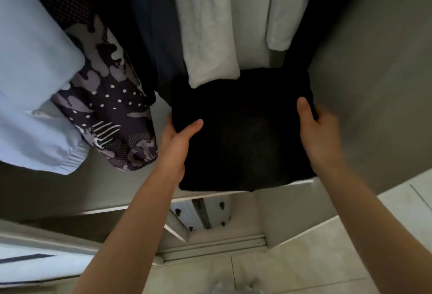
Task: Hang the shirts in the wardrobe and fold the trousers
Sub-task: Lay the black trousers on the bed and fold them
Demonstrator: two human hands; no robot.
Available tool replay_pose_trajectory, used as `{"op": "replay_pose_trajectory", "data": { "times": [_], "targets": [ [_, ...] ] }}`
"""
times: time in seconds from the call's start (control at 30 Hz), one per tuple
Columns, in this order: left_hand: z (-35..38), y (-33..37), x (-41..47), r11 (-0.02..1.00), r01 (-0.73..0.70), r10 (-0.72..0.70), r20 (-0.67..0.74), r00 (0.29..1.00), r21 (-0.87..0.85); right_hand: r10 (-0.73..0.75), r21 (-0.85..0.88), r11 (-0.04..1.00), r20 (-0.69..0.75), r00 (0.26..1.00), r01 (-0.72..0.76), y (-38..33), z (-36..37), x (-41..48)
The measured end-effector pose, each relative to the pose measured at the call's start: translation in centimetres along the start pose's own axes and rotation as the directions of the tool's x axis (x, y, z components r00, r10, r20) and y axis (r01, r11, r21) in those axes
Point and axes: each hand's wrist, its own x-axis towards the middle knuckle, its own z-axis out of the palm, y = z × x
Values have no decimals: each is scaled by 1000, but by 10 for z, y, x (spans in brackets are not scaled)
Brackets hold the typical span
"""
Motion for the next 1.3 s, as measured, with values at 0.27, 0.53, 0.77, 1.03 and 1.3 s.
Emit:
{"op": "replay_pose_trajectory", "data": {
  "times": [0.27,0.53,0.77,1.03,1.3],
  "targets": [
    [24,-45,60,945,149,-125,-99,987,289,199,-260,950,86,976,-171,39,32,61],
    [7,-63,60,899,148,-91,-154,984,412,214,-283,945,161,964,-163,59,37,57],
    [15,-55,59,961,158,-126,-151,980,227,91,-383,923,113,989,-41,55,35,73],
    [16,-77,55,903,144,-48,-239,970,406,-35,-565,821,104,994,88,70,34,61],
    [40,-78,44,625,-280,458,-51,888,729,-185,-545,817,59,981,187,76,24,46]
  ]
}}
